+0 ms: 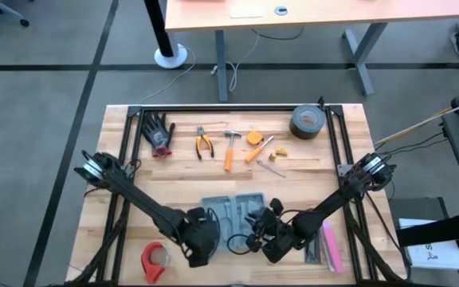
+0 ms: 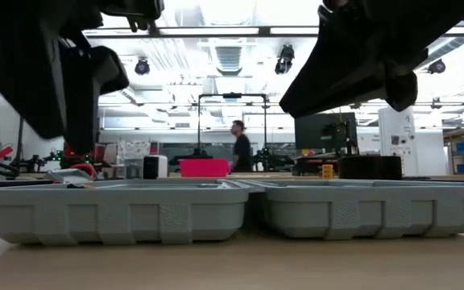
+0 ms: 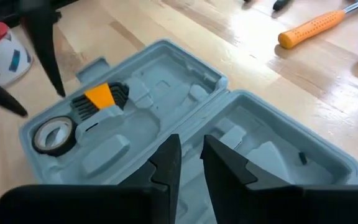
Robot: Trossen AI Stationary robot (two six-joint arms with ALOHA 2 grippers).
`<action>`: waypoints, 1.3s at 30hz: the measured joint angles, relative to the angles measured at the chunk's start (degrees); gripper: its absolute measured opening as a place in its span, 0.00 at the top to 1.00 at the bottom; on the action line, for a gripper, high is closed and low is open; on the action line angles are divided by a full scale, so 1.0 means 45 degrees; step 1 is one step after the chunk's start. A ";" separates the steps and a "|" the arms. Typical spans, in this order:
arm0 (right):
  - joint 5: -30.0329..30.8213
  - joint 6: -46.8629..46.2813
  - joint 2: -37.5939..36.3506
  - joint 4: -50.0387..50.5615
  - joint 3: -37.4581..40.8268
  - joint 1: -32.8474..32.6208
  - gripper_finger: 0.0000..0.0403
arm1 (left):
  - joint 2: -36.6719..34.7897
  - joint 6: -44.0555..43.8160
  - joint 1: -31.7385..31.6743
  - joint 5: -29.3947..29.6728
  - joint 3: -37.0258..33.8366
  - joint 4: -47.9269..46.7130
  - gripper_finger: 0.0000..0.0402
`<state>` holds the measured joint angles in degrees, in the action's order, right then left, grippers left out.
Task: Prefit tool cases
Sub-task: Remove the hex keys from the gray tool box
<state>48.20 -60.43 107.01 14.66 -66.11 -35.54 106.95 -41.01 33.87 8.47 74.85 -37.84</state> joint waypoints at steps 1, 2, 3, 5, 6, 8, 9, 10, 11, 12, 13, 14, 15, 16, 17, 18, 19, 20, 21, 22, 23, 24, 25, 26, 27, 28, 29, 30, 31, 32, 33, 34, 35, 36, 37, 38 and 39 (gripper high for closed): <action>-0.0003 -0.0003 -0.0003 0.0005 0.0000 0.0029 0.88 | 0.0321 0.0000 0.0023 0.0287 0.0380 -0.0567 0.56; -0.0004 0.0002 -0.0003 0.0000 0.0000 0.0057 0.89 | 0.0674 0.0011 0.0024 0.0479 0.0826 -0.1272 0.56; -0.0018 0.0006 -0.0003 0.0004 0.0000 0.0075 0.89 | 0.0978 0.0086 0.0024 0.0709 0.1263 -0.2054 0.56; -0.0024 0.0059 -0.0003 0.0000 0.0000 0.0075 0.89 | 0.1586 0.0099 0.0018 0.1060 0.2113 -0.3400 0.56; -0.0030 0.0102 -0.0003 0.0003 0.0000 0.0075 0.89 | 0.1807 0.0111 0.0015 0.1254 0.2471 -0.3800 0.56; -0.0039 0.0115 -0.0003 0.0003 0.0000 0.0070 0.89 | 0.2204 0.0209 0.0019 0.1389 0.3063 -0.4293 0.56; -0.0042 0.0131 -0.0003 0.0006 0.0000 0.0067 0.88 | 0.2351 0.0283 0.0029 0.1399 0.3244 -0.4374 0.56; -0.0046 0.0138 -0.0003 0.0009 0.0000 0.0066 0.88 | 0.2506 0.0329 0.0039 0.1386 0.3398 -0.4392 0.56; -0.0042 0.0143 -0.0003 0.0005 0.0000 0.0070 0.87 | 0.2615 0.0339 0.0039 0.1386 0.3503 -0.4361 0.56; -0.0042 0.0143 -0.0003 0.0005 0.0000 0.0070 0.87 | 0.2699 0.0340 0.0049 0.1371 0.3554 -0.4359 0.56; -0.0042 0.0143 -0.0003 0.0010 0.0000 0.0070 0.86 | 0.2755 0.0357 0.0049 0.1362 0.3573 -0.4388 0.56; -0.0044 0.0143 -0.0003 0.0000 0.0000 0.0070 0.86 | 0.2794 0.0377 0.0051 0.1333 0.3575 -0.4401 0.56; -0.0042 0.0143 -0.0003 0.0010 0.0000 0.0070 0.85 | 0.2810 0.0374 0.0050 0.1302 0.3568 -0.4393 0.56; -0.0042 0.0143 -0.0003 0.0005 0.0000 0.0070 0.85 | 0.2818 0.0345 0.0049 0.1258 0.3532 -0.4371 0.56; -0.0042 0.0143 -0.0003 0.0000 0.0000 0.0070 0.84 | 0.2818 0.0328 0.0051 0.1247 0.3518 -0.4416 0.56; -0.0042 0.0143 -0.0003 0.0005 0.0000 0.0070 0.84 | 0.2818 0.0319 0.0049 0.1244 0.3512 -0.4406 0.56; -0.0042 0.0138 -0.0003 0.0005 0.0000 0.0070 0.84 | 0.2818 0.0306 0.0049 0.1245 0.3512 -0.4375 0.56; -0.0042 0.0138 -0.0003 0.0000 0.0000 0.0070 0.84 | 0.2818 0.0306 0.0049 0.1248 0.3510 -0.4380 0.56; -0.0042 0.0138 -0.0003 0.0000 0.0000 0.0070 0.84 | 0.2818 0.0306 0.0049 0.1244 0.3497 -0.4381 0.56; -0.0042 0.0138 -0.0003 -0.0003 0.0000 0.0070 0.83 | 0.2818 0.0326 0.0051 0.1244 0.3462 -0.4363 0.55; -0.0042 0.0138 -0.0003 -0.0007 0.0000 0.0070 0.84 | 0.2818 0.0330 0.0049 0.1249 0.3404 -0.4366 0.55; -0.0042 0.0138 -0.0003 -0.0023 0.0000 0.0070 0.84 | 0.2818 0.0330 0.0049 0.1256 0.3311 -0.4360 0.54; -0.0042 0.0136 -0.0003 -0.0047 0.0000 0.0070 0.84 | 0.2818 0.0335 0.0050 0.1274 0.3204 -0.4361 0.54; -0.0042 0.0116 -0.0003 -0.0058 0.0000 0.0070 0.85 | 0.2818 0.0351 0.0054 0.1313 0.3105 -0.4358 0.53; -0.0042 0.0104 -0.0003 -0.0053 0.0000 0.0070 0.86 | 0.2811 0.0370 0.0054 0.1346 0.3015 -0.4352 0.53; -0.0042 0.0104 -0.0003 -0.0069 0.0002 0.0070 0.86 | 0.2793 0.0374 0.0054 0.1360 0.2930 -0.4338 0.52; -0.0042 0.0107 -0.0003 -0.0099 0.0000 0.0070 0.87 | 0.2789 0.0383 0.0054 0.1420 0.2864 -0.4338 0.52; -0.0042 0.0109 -0.0003 -0.0094 0.0000 0.0070 0.88 | 0.2775 0.0415 0.0054 0.1552 0.2817 -0.4342 0.51; -0.0042 0.0107 -0.0003 -0.0092 0.0000 0.0070 0.88 | 0.2774 0.0457 0.0054 0.1696 0.2798 -0.4357 0.51; -0.0042 0.0104 -0.0003 -0.0097 0.0000 0.0070 0.88 | 0.2774 0.0536 0.0056 0.1911 0.2787 -0.4362 0.51; -0.0042 0.0109 -0.0003 -0.0097 0.0000 0.0070 0.89 | 0.2774 0.0601 0.0058 0.2172 0.2778 -0.4358 0.50; -0.0042 0.0104 -0.0003 -0.0097 0.0000 0.0070 0.89 | 0.2775 0.0695 0.0054 0.2434 0.2774 -0.4357 0.50; -0.0042 0.0113 -0.0003 -0.0097 0.0000 0.0070 0.89 | 0.2784 0.0846 0.0051 0.2713 0.2764 -0.4352 0.51; -0.0051 0.0117 -0.0003 -0.0092 0.0001 0.0070 0.89 | 0.2797 0.1026 0.0049 0.3002 0.2760 -0.4350 0.51; -0.0071 0.0118 -0.0003 -0.0097 0.0000 0.0070 0.89 | 0.2802 0.1219 0.0049 0.3247 0.2751 -0.4339 0.51; -0.0139 0.0123 -0.0003 -0.0097 0.0000 0.0070 0.88 | 0.2808 0.1369 0.0049 0.3385 0.2741 -0.4329 0.52; -0.0200 0.0141 -0.0003 -0.0092 0.0000 0.0070 0.88 | 0.2811 0.1525 0.0049 0.3548 0.2737 -0.4314 0.52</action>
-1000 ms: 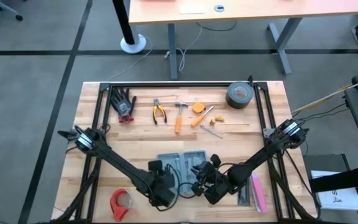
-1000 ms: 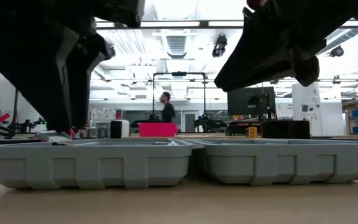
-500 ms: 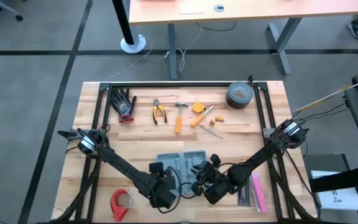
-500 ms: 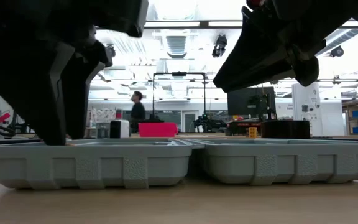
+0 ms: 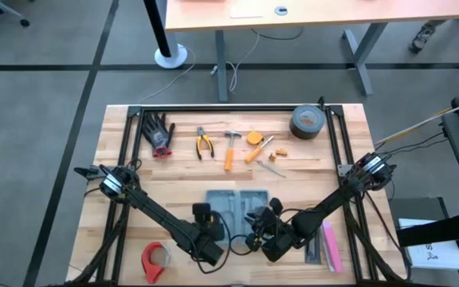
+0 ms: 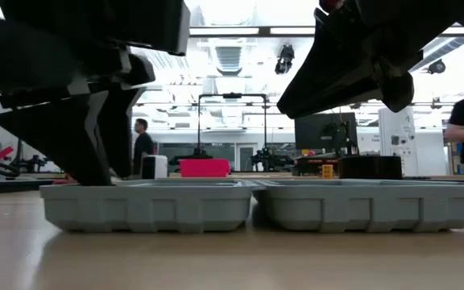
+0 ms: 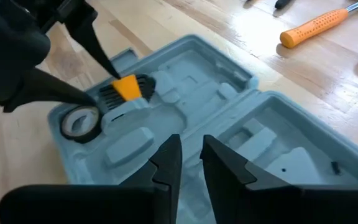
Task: Prefit tool cases
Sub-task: Remove the hex keys from the gray tool box
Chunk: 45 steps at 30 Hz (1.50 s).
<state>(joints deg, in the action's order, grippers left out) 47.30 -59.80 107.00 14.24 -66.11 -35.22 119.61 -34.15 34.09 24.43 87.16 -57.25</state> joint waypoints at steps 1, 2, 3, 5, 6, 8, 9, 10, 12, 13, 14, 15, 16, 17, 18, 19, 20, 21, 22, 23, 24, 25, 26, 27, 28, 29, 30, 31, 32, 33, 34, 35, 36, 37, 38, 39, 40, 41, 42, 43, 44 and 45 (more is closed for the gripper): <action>-0.0124 0.0059 0.0000 0.0000 0.0000 0.0000 0.87 | 0.0004 0.0175 0.0000 0.0171 -0.0002 0.0010 0.53; -0.0256 0.0148 0.0000 -0.0005 0.0000 0.0000 0.87 | 0.0008 0.0330 0.0005 0.0386 -0.0015 0.0016 0.53; -0.0431 0.0193 0.0000 0.0000 0.0000 0.0000 0.86 | 0.0011 0.0428 0.0005 0.0560 -0.0037 0.0019 0.53; -0.0896 0.0337 0.0083 -0.0021 0.0000 0.0000 0.85 | 0.0016 0.0596 0.0000 0.0792 -0.0077 0.0042 0.54; -0.1185 0.0424 0.0174 -0.0034 0.0000 0.0000 0.84 | 0.0016 0.0648 0.0000 0.0795 -0.0099 0.0047 0.54; -0.1657 0.0457 0.0441 0.0112 0.0005 0.0000 0.83 | 0.0016 0.0728 -0.0031 0.0799 -0.0157 0.0048 0.55; -0.1835 0.0430 0.0574 0.0083 0.0005 0.0000 0.83 | 0.0016 0.0763 -0.0034 0.0799 -0.0178 0.0048 0.55; -0.1945 0.0419 0.0662 0.0092 0.0006 0.0000 0.82 | 0.0016 0.0772 -0.0039 0.0799 -0.0181 0.0053 0.55; -0.2150 0.0328 0.0813 -0.0034 0.0005 0.0000 0.83 | 0.0016 0.0777 -0.0044 0.0804 -0.0181 0.0053 0.55; -0.2272 0.0288 0.0853 -0.0038 0.0005 0.0000 0.83 | 0.0016 0.0777 -0.0039 0.0804 -0.0181 0.0055 0.54; -0.2440 0.0279 0.0927 -0.0048 0.0005 0.0000 0.84 | 0.0016 0.0777 -0.0039 0.0799 -0.0181 0.0053 0.54; -0.2626 0.0279 0.0990 -0.0154 0.0005 0.0000 0.84 | 0.0016 0.0790 -0.0039 0.0804 -0.0181 0.0067 0.54; -0.2808 0.0280 0.1014 -0.0194 0.0005 0.0000 0.85 | 0.0016 0.0839 -0.0039 0.0799 -0.0182 0.0082 0.53; -0.2962 0.0283 0.1020 -0.0166 0.0007 0.0000 0.85 | 0.0016 0.0904 -0.0039 0.0799 -0.0190 0.0082 0.53; -0.3053 0.0283 0.1020 -0.0177 0.0008 0.0000 0.86 | 0.0016 0.0964 -0.0039 0.0799 -0.0219 0.0144 0.53; -0.3159 0.0285 0.1025 -0.0214 0.0004 0.0000 0.87 | 0.0016 0.1069 -0.0039 0.0802 -0.0258 0.0222 0.53; -0.3250 0.0285 0.1051 -0.0224 0.0000 0.0000 0.87 | 0.0016 0.1171 -0.0039 0.0807 -0.0307 0.0329 0.52; -0.3301 0.0298 0.1078 -0.0175 0.0005 0.0000 0.87 | 0.0016 0.1234 -0.0039 0.0811 -0.0371 0.0467 0.52; -0.3375 0.0300 0.1087 -0.0156 0.0005 0.0000 0.88 | 0.0016 0.1298 -0.0047 0.0829 -0.0434 0.0579 0.52; -0.3508 0.0294 0.1088 -0.0164 0.0005 0.0004 0.88 | 0.0016 0.1366 -0.0049 0.0864 -0.0510 0.0688 0.52; -0.3570 0.0285 0.1130 -0.0217 0.0002 0.0020 0.88 | 0.0015 0.1375 -0.0049 0.0894 -0.0578 0.0802 0.53; -0.3618 0.0264 0.1168 -0.0286 0.0000 0.0024 0.88 | 0.0011 0.1368 -0.0053 0.0926 -0.0659 0.0912 0.53; -0.3654 0.0245 0.1210 -0.0248 0.0002 0.0024 0.88 | 0.0011 0.1360 -0.0054 0.0939 -0.0724 0.1017 0.54; -0.3742 0.0236 0.1229 -0.0189 0.0011 0.0026 0.88 | 0.0009 0.1349 -0.0063 0.0984 -0.0763 0.1054 0.54; -0.3835 0.0204 0.1237 -0.0223 0.0013 0.0034 0.87 | 0.0007 0.1346 -0.0068 0.1032 -0.0782 0.1063 0.55; -0.3881 0.0177 0.1271 -0.0293 0.0004 0.0034 0.87 | 0.0008 0.1347 -0.0063 0.1079 -0.0802 0.1060 0.55; -0.3907 0.0133 0.1320 -0.0315 -0.0005 0.0029 0.86 | 0.0006 0.1345 -0.0066 0.1106 -0.0820 0.1054 0.56; -0.3964 0.0119 0.1369 -0.0297 -0.0001 0.0034 0.86 | 0.0011 0.1350 -0.0068 0.1125 -0.0827 0.1054 0.56; -0.4057 0.0113 0.1425 -0.0334 0.0000 0.0045 0.85 | 0.0006 0.1374 -0.0087 0.1141 -0.0827 0.1054 0.57; -0.4185 0.0103 0.1448 -0.0411 -0.0003 0.0058 0.85 | 0.0006 0.1415 -0.0087 0.1163 -0.0827 0.1054 0.57; -0.4320 0.0077 0.1504 -0.0495 -0.0005 0.0065 0.85 | 0.0010 0.1456 -0.0087 0.1174 -0.0833 0.1055 0.58; -0.4399 0.0076 0.1577 -0.0627 -0.0006 0.0084 0.85 | 0.0006 0.1481 -0.0092 0.1188 -0.0856 0.1054 0.58; -0.4410 0.0084 0.1604 -0.0726 -0.0015 0.0083 0.85 | 0.0006 0.1486 -0.0115 0.1224 -0.0893 0.1053 0.59; -0.4466 0.0079 0.1627 -0.0772 -0.0015 0.0083 0.85 | 0.0006 0.1486 -0.0125 0.1309 -0.0916 0.1046 0.59; -0.4471 0.0075 0.1656 -0.0835 -0.0015 0.0083 0.85 | 0.0006 0.1491 -0.0139 0.1369 -0.0943 0.1036 0.59; -0.4466 0.0078 0.1679 -0.0901 -0.0015 0.0083 0.86 | 0.0006 0.1488 -0.0146 0.1409 -0.0969 0.1013 0.59; -0.4470 0.0088 0.1694 -0.0971 -0.0015 0.0083 0.86 | 0.0006 0.1489 -0.0158 0.1451 -0.0978 0.0970 0.60; -0.4474 0.0107 0.1700 -0.1011 -0.0015 0.0083 0.87 | 0.0006 0.1498 -0.0160 0.1461 -0.0983 0.0962 0.60; -0.4483 0.0140 0.1700 -0.1017 -0.0015 0.0083 0.87 | 0.0006 0.1560 -0.0160 0.1474 -0.0983 0.0962 0.60; -0.4506 0.0151 0.1705 -0.1033 -0.0015 0.0083 0.88 | 0.0006 0.1601 -0.0165 0.1538 -0.0983 0.0966 0.60; -0.4531 0.0158 0.1705 -0.1045 -0.0015 0.0083 0.88 | 0.0006 0.1668 -0.0160 0.1629 -0.0986 0.0955 0.60; -0.4539 0.0167 0.1705 -0.1054 -0.0015 0.0083 0.88 | 0.0006 0.1712 -0.0163 0.1690 -0.0988 0.0949 0.60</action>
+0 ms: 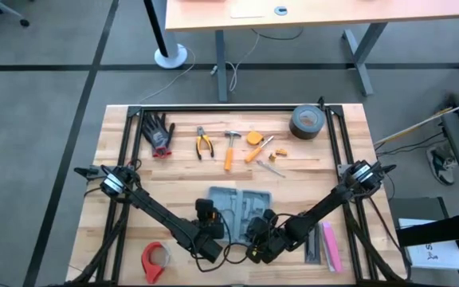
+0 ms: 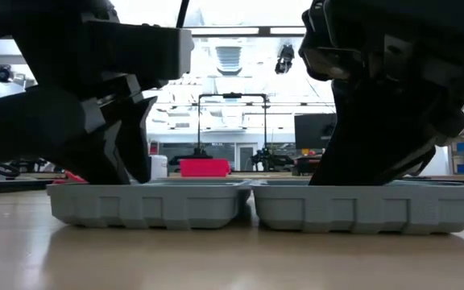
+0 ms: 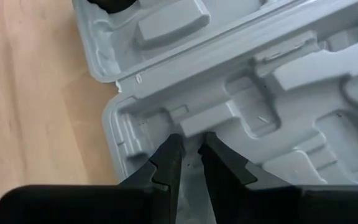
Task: Prefit tool cases
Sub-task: Remove the hex keys from the gray tool box
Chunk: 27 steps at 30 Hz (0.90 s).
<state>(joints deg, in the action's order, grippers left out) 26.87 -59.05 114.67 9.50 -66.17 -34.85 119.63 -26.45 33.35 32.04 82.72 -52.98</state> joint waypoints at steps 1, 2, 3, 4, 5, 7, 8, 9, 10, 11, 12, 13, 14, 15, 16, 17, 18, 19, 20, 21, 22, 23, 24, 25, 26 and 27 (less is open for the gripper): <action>-0.0007 0.0004 0.0000 -0.0009 0.0000 0.0000 0.88 | 0.0000 0.0065 -0.0002 0.0032 0.0000 -0.0019 0.61; -0.0022 0.0005 0.0000 -0.0010 0.0000 0.0000 0.87 | 0.0000 0.0101 -0.0003 0.0054 0.0000 -0.0033 0.61; -0.0027 0.0006 0.0000 -0.0018 0.0000 0.0000 0.87 | -0.0001 0.0104 -0.0012 0.0062 0.0000 -0.0043 0.61; -0.0034 0.0010 0.0000 -0.0026 0.0000 0.0000 0.86 | -0.0015 0.0104 -0.0017 0.0066 0.0000 -0.0070 0.61; -0.0039 0.0002 0.0001 -0.0035 0.0000 0.0000 0.86 | -0.0019 0.0104 -0.0017 0.0076 0.0000 -0.0094 0.61; -0.0049 -0.0019 0.0005 -0.0044 0.0000 0.0000 0.85 | -0.0024 0.0104 -0.0017 0.0145 0.0000 -0.0134 0.61; -0.0057 -0.0019 0.0005 -0.0053 0.0000 0.0000 0.85 | -0.0032 0.0104 -0.0017 0.0174 0.0000 -0.0169 0.61; -0.0058 -0.0019 0.0010 -0.0058 0.0000 0.0000 0.84 | -0.0046 0.0104 -0.0017 0.0208 0.0000 -0.0242 0.61; -0.0056 -0.0019 0.0010 -0.0061 0.0000 0.0000 0.84 | -0.0067 0.0104 -0.0017 0.0233 0.0000 -0.0305 0.61; -0.0058 -0.0022 0.0010 -0.0061 0.0000 0.0000 0.84 | -0.0093 0.0104 -0.0022 0.0257 0.0000 -0.0329 0.61; -0.0058 -0.0038 0.0010 -0.0063 0.0000 0.0000 0.84 | -0.0107 0.0104 -0.0022 0.0309 0.0010 -0.0357 0.62; -0.0058 -0.0063 0.0010 -0.0063 0.0000 0.0000 0.85 | -0.0107 0.0109 -0.0022 0.0345 0.0069 -0.0480 0.62; -0.0058 -0.0068 0.0010 -0.0068 0.0000 0.0000 0.85 | -0.0107 0.0106 -0.0022 0.0375 0.0147 -0.0587 0.62; -0.0058 -0.0068 0.0015 -0.0068 0.0000 0.0000 0.86 | -0.0110 0.0108 -0.0022 0.0436 0.0220 -0.0616 0.62; -0.0056 -0.0068 0.0015 -0.0082 0.0000 0.0000 0.87 | -0.0119 0.0104 -0.0022 0.0553 0.0266 -0.0597 0.62; -0.0053 -0.0068 0.0019 -0.0095 0.0000 0.0000 0.87 | -0.0131 0.0111 -0.0022 0.0702 0.0298 -0.0612 0.62; -0.0053 -0.0068 0.0019 -0.0107 0.0003 0.0000 0.88 | -0.0131 0.0152 -0.0022 0.0801 0.0301 -0.0617 0.63; -0.0051 -0.0073 0.0019 -0.0121 0.0005 0.0000 0.88 | -0.0131 0.0225 -0.0022 0.0856 0.0301 -0.0651 0.63; -0.0049 -0.0070 0.0024 -0.0153 0.0005 0.0000 0.88 | -0.0131 0.0299 -0.0022 0.0872 0.0283 -0.0656 0.62; -0.0049 -0.0074 0.0024 -0.0190 0.0010 0.0000 0.88 | -0.0131 0.0311 -0.0035 0.0890 0.0252 -0.0648 0.62; -0.0049 -0.0083 0.0024 -0.0200 0.0010 0.0000 0.88 | -0.0131 0.0323 -0.0049 0.0901 0.0208 -0.0652 0.62; -0.0042 -0.0096 0.0024 -0.0206 0.0010 0.0000 0.87 | -0.0131 0.0325 -0.0071 0.0906 0.0164 -0.0653 0.62; -0.0030 -0.0102 0.0024 -0.0222 0.0014 0.0000 0.87 | -0.0131 0.0325 -0.0082 0.0906 0.0131 -0.0651 0.62; -0.0024 -0.0102 0.0029 -0.0243 0.0015 0.0000 0.86 | -0.0131 0.0323 -0.0099 0.0906 0.0102 -0.0648 0.61; -0.0022 -0.0107 0.0029 -0.0259 0.0015 0.0000 0.85 | -0.0131 0.0323 -0.0109 0.0915 0.0083 -0.0649 0.61; -0.0019 -0.0107 0.0029 -0.0281 0.0015 0.0000 0.85 | -0.0131 0.0323 -0.0114 0.0979 0.0083 -0.0653 0.61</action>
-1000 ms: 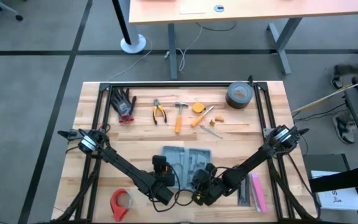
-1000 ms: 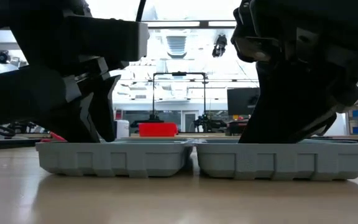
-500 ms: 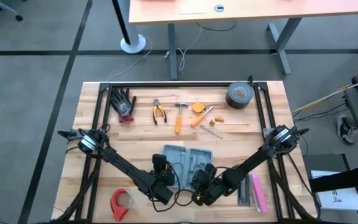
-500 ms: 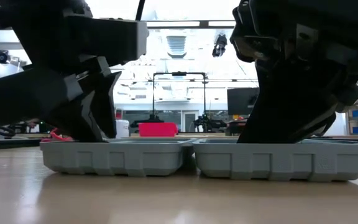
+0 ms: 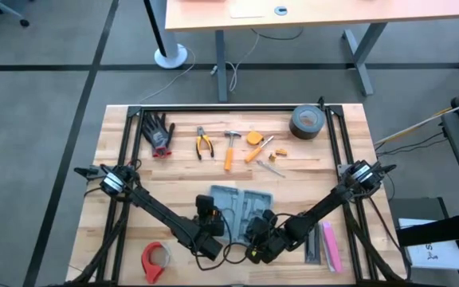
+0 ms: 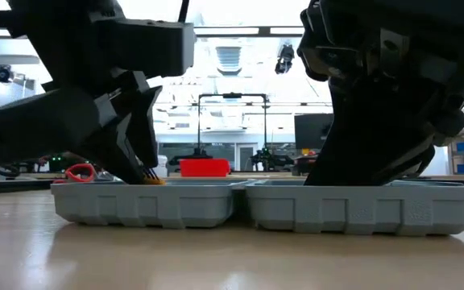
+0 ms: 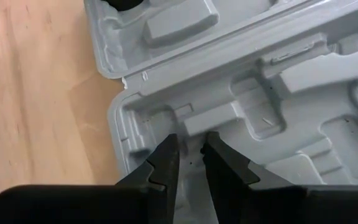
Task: Prefit tool cases
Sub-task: Remove the hex keys from the gray tool box
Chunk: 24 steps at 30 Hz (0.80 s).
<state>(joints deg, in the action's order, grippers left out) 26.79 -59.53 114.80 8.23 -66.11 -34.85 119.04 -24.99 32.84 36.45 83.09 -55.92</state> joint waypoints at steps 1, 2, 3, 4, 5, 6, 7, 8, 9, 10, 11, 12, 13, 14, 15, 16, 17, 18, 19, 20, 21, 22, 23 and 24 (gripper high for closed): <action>0.0000 0.0001 0.0000 -0.0011 0.0000 0.0000 0.84 | 0.0000 0.0009 0.0000 0.0080 0.0000 0.0008 0.62; 0.0001 0.0005 0.0000 -0.0016 0.0000 0.0000 0.84 | 0.0000 0.0014 0.0000 0.0150 0.0000 0.0015 0.62; 0.0005 0.0000 0.0000 -0.0021 0.0000 0.0000 0.84 | 0.0000 0.0014 -0.0003 0.0246 -0.0003 0.0015 0.62; 0.0005 0.0003 0.0000 -0.0023 0.0000 0.0000 0.84 | 0.0000 0.0017 -0.0015 0.0366 -0.0008 0.0015 0.63; 0.0008 0.0005 0.0000 -0.0025 0.0000 0.0000 0.84 | 0.0000 0.0021 -0.0021 0.0426 -0.0011 0.0015 0.63; 0.0018 0.0009 0.0000 -0.0025 0.0000 0.0000 0.84 | 0.0000 0.0034 -0.0025 0.0435 -0.0015 0.0026 0.63; 0.0029 0.0010 0.0000 -0.0021 0.0000 0.0000 0.84 | 0.0000 0.0105 -0.0040 0.0447 -0.0019 0.0044 0.64; 0.0041 0.0010 0.0000 -0.0019 0.0000 0.0000 0.85 | 0.0000 0.0116 -0.0062 0.0447 -0.0028 0.0048 0.64; 0.0044 0.0010 0.0002 -0.0016 0.0000 0.0000 0.85 | 0.0000 0.0116 -0.0085 0.0447 -0.0059 0.0063 0.64; 0.0044 0.0010 0.0005 -0.0016 0.0000 0.0000 0.86 | 0.0000 0.0119 -0.0108 0.0447 -0.0079 0.0055 0.64; 0.0044 0.0014 0.0005 -0.0016 0.0000 0.0000 0.86 | 0.0000 0.0121 -0.0112 0.0447 -0.0092 0.0048 0.65; 0.0044 0.0015 0.0005 -0.0021 0.0000 0.0000 0.87 | 0.0000 0.0121 -0.0121 0.0445 -0.0092 0.0046 0.65; 0.0049 0.0015 0.0005 -0.0021 0.0000 0.0000 0.87 | 0.0000 0.0121 -0.0131 0.0447 -0.0092 0.0055 0.65; 0.0049 0.0015 0.0005 -0.0021 0.0000 0.0000 0.87 | 0.0000 0.0121 -0.0137 0.0447 -0.0092 0.0062 0.65; 0.0049 0.0015 0.0005 -0.0024 0.0000 0.0000 0.87 | 0.0000 0.0121 -0.0146 0.0447 -0.0092 0.0063 0.65; 0.0049 0.0015 0.0005 -0.0030 0.0000 0.0000 0.87 | 0.0000 0.0121 -0.0146 0.0442 -0.0092 0.0073 0.65; 0.0050 0.0015 0.0005 -0.0033 0.0000 0.0000 0.87 | 0.0000 0.0122 -0.0146 0.0442 -0.0092 0.0078 0.65; 0.0053 0.0015 0.0005 -0.0037 0.0000 0.0000 0.87 | 0.0000 0.0123 -0.0146 0.0442 -0.0092 0.0086 0.65; 0.0050 0.0015 0.0005 -0.0043 0.0000 0.0000 0.86 | 0.0000 0.0121 -0.0146 0.0437 -0.0092 0.0087 0.66; 0.0049 0.0015 0.0005 -0.0050 0.0000 0.0000 0.85 | 0.0000 0.0121 -0.0146 0.0387 -0.0092 0.0093 0.67; 0.0053 0.0010 0.0005 -0.0054 0.0000 0.0000 0.85 | 0.0000 0.0121 -0.0146 0.0351 -0.0092 0.0097 0.68; 0.0057 0.0010 0.0005 -0.0058 0.0000 0.0000 0.84 | 0.0000 0.0121 -0.0146 0.0298 -0.0092 0.0099 0.69; 0.0084 0.0005 0.0005 -0.0062 0.0000 0.0000 0.84 | 0.0000 0.0121 -0.0146 0.0204 -0.0092 0.0107 0.71; 0.0124 0.0008 0.0005 -0.0064 0.0000 0.0000 0.84 | 0.0000 0.0126 -0.0146 0.0088 -0.0092 0.0112 0.72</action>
<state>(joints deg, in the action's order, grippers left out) 27.34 -59.49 114.83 7.94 -66.11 -34.85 119.04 -24.43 32.18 36.84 82.67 -55.42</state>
